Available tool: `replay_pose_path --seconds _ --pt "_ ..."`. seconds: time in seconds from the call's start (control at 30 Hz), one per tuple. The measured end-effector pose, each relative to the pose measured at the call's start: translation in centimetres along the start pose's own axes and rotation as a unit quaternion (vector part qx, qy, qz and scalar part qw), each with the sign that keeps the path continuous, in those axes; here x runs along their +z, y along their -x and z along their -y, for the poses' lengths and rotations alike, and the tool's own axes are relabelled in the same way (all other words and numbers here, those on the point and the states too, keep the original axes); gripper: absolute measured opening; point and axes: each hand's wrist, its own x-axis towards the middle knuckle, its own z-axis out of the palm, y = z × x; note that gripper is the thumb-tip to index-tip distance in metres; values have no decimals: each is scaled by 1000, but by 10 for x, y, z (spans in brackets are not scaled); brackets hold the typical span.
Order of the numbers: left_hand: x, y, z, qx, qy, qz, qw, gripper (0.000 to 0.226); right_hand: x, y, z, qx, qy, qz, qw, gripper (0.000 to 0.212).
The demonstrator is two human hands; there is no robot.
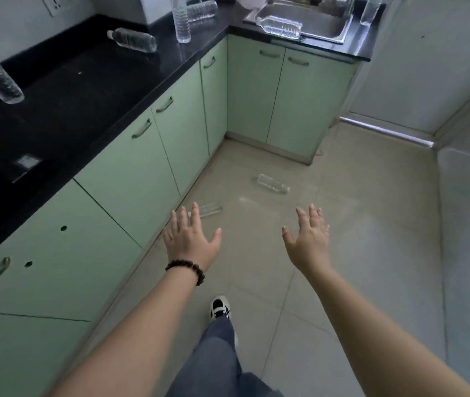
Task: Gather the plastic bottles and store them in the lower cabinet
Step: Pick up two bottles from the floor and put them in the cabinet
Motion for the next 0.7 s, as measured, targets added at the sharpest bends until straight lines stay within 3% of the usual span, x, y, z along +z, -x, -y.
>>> replay_pose_path --seconds 0.27,0.47,0.7 --pt "49 -154 -20 -55 1 19 998 83 45 -174 12 -31 28 41 998 62" --pt "75 -286 -37 -92 0 75 993 82 74 -323 31 -30 57 89 994 62" --pt "98 -390 -64 -114 -12 113 987 80 97 -443 32 -27 72 132 988 61"
